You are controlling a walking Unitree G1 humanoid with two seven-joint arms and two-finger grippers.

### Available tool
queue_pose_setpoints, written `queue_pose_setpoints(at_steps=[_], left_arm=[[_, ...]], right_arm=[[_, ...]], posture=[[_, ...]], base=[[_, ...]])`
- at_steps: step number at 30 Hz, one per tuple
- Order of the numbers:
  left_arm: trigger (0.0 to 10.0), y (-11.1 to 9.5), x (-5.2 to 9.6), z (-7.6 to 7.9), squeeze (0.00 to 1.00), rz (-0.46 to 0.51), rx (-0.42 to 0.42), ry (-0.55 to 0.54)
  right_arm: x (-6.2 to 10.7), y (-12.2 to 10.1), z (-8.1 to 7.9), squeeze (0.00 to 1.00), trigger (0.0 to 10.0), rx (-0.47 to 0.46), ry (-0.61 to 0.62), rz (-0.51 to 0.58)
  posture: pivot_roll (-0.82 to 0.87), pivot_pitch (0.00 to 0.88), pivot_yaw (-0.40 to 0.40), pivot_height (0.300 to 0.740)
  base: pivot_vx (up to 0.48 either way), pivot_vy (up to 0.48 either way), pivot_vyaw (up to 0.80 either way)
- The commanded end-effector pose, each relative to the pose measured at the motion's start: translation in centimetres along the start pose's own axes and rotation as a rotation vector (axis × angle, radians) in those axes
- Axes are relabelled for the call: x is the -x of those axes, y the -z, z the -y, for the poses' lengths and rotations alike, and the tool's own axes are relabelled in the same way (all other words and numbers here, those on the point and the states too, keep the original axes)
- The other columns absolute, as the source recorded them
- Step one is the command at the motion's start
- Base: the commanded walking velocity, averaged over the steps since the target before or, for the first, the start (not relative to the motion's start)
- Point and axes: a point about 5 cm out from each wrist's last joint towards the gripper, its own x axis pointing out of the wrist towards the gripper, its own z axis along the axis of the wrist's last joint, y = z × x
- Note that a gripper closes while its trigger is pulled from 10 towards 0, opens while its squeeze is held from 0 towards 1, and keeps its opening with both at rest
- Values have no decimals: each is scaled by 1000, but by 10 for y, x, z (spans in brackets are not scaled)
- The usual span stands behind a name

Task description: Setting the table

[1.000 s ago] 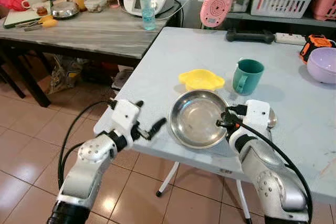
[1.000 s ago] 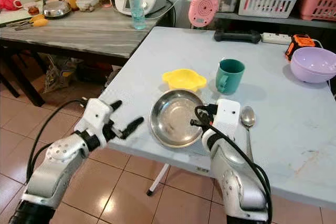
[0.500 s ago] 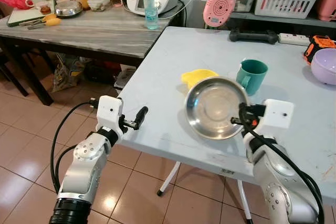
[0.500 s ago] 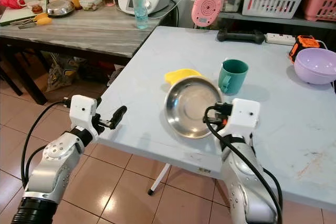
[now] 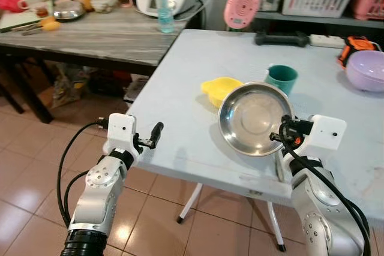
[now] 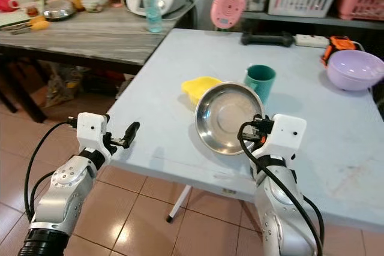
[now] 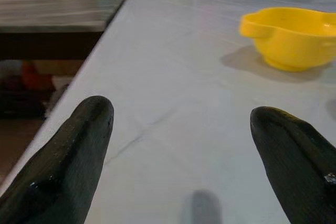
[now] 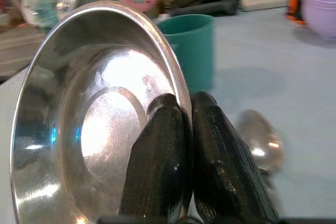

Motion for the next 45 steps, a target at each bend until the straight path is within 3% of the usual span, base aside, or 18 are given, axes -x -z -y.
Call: queue_pose_setpoints(at_steps=[1, 33, 45], left_arm=[[10000, -4, -2, -2, 0, 10, -9, -13], [10000, 0, -4, -2, 0, 6, -16, -9], [10000, 1, -4, -2, 0, 0, -22, -2]], right_arm=[[0, -3, 0, 0, 10000, 0, -1, 19], [-1, -5, 0, 0, 10000, -6, 3, 53], [0, -2, -1, 0, 10000, -5, 6, 44]], posture=[[-104, 13, 57, 740], [-107, 14, 53, 740], [-109, 17, 58, 740]], base=[[0, 0, -763], [0, 0, -60], [0, 335, -405]])
